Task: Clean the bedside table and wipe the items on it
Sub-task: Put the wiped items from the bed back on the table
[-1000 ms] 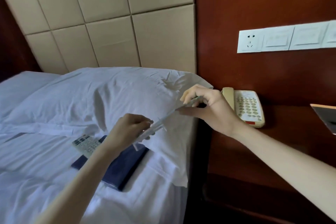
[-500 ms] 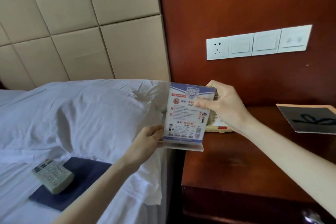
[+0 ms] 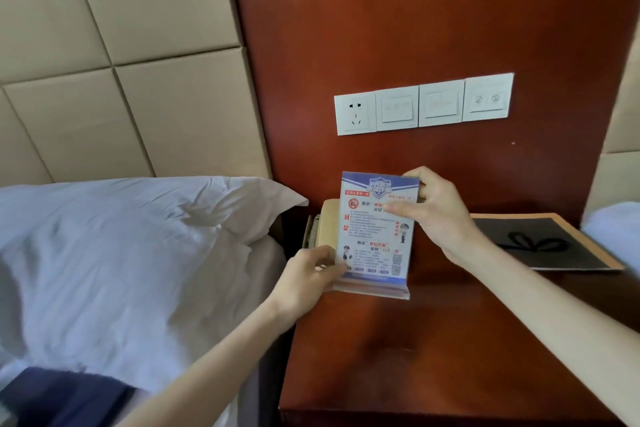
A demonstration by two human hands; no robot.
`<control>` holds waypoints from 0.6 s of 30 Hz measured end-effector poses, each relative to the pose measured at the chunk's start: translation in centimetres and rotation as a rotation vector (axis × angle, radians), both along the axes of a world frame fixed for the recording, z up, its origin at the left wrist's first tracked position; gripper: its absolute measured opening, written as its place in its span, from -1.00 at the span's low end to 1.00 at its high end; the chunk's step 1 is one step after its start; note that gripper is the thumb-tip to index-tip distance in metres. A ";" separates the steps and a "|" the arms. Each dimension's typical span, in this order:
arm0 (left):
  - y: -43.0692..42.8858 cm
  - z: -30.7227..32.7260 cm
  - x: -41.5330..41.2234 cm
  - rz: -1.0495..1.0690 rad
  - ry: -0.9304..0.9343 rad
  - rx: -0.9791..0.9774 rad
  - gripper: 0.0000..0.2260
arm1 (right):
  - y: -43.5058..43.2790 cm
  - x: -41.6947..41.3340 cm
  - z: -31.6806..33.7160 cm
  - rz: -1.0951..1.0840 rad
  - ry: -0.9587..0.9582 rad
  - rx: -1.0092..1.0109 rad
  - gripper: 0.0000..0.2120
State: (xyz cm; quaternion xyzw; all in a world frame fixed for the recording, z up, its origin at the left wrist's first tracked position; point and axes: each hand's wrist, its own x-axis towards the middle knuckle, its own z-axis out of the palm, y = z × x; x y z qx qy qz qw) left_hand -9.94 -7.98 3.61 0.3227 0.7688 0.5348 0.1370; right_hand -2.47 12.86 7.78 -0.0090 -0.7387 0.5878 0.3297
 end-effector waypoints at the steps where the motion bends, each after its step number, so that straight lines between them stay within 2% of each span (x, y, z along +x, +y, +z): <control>1: 0.8 -0.1 0.0 0.010 -0.004 0.011 -0.86 | 0.5 0.1 -0.1 -0.016 0.003 -0.035 -0.72; 5: 3.7 -0.3 0.3 0.056 -0.059 0.054 -0.90 | 1.8 0.3 -1.1 -0.073 -0.010 -0.145 -0.69; 13: 9.1 0.2 -0.7 0.111 -0.122 0.114 -0.84 | 4.7 0.8 -3.9 -0.162 -0.155 -0.095 -0.77; 18: 13.1 -0.1 -2.0 0.081 -0.018 0.066 -0.87 | 8.3 0.4 -4.2 -0.211 -0.220 -0.040 -0.77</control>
